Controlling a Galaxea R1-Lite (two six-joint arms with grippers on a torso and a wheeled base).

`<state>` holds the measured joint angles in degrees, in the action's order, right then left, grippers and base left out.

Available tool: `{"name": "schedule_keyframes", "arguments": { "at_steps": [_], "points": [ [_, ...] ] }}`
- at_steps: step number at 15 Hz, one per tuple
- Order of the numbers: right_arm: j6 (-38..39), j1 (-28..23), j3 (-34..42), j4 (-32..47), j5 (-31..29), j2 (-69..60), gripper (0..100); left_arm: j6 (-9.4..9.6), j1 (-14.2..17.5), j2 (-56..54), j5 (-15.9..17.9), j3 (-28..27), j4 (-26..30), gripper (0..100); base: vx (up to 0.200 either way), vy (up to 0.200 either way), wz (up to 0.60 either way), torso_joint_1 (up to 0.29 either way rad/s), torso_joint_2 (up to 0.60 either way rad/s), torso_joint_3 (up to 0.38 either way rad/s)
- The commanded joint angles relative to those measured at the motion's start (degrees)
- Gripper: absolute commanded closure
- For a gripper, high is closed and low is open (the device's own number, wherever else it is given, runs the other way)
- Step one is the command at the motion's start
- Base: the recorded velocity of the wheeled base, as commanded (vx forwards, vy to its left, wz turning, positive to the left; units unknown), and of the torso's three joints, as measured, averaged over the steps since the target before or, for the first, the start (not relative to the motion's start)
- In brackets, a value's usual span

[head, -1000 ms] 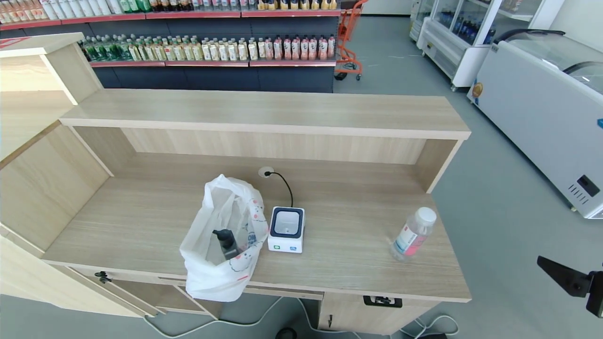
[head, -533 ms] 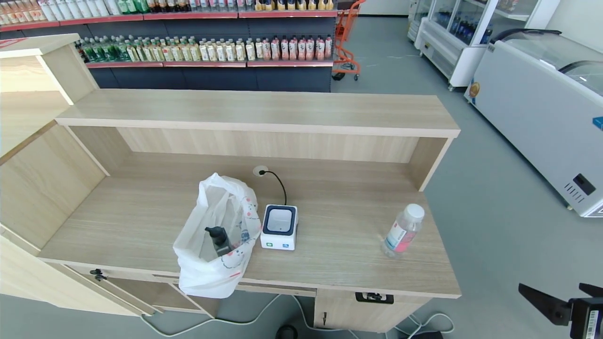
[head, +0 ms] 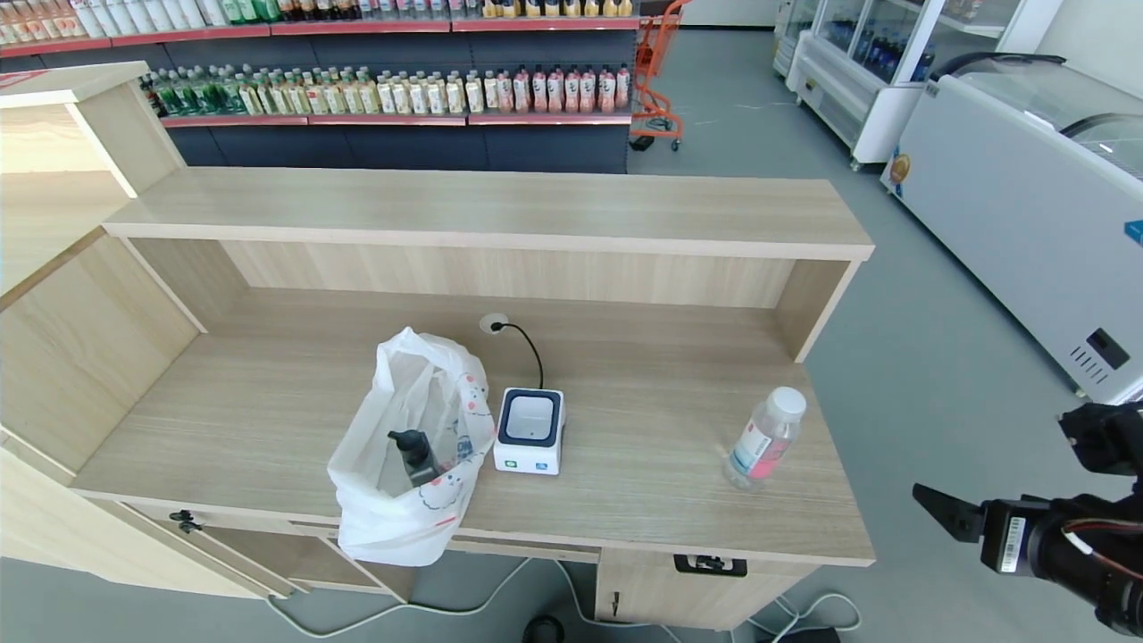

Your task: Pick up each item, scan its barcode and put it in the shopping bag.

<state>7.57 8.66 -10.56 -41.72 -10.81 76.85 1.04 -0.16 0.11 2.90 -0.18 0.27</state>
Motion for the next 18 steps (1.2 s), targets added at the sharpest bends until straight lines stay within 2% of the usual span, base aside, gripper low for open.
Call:
{"name": "schedule_keyframes", "arguments": {
  "at_steps": [1,4,8,18],
  "points": [
    [1.13,2.68,-0.96,-2.76,-1.49,8.4,0,0.02,-0.02,-0.02,0.0,0.01,0.0,100,0.0,0.0,0.0,0.0,0.0,0.0],
    [1.75,4.26,-0.96,-5.83,-1.49,12.18,0,0.02,-0.02,-0.02,0.0,0.01,0.0,100,0.0,0.0,0.0,0.0,0.0,0.0],
    [1.31,5.06,-0.87,-15.94,-1.76,21.59,0,0.02,-0.02,-0.02,0.0,0.01,0.0,100,0.0,0.0,0.0,0.0,0.0,0.0],
    [-0.71,6.29,-1.31,-34.31,-1.76,37.41,0,0.02,-0.02,-0.02,0.0,0.01,0.0,100,0.0,0.0,0.0,0.0,0.0,0.0]
  ]
}}
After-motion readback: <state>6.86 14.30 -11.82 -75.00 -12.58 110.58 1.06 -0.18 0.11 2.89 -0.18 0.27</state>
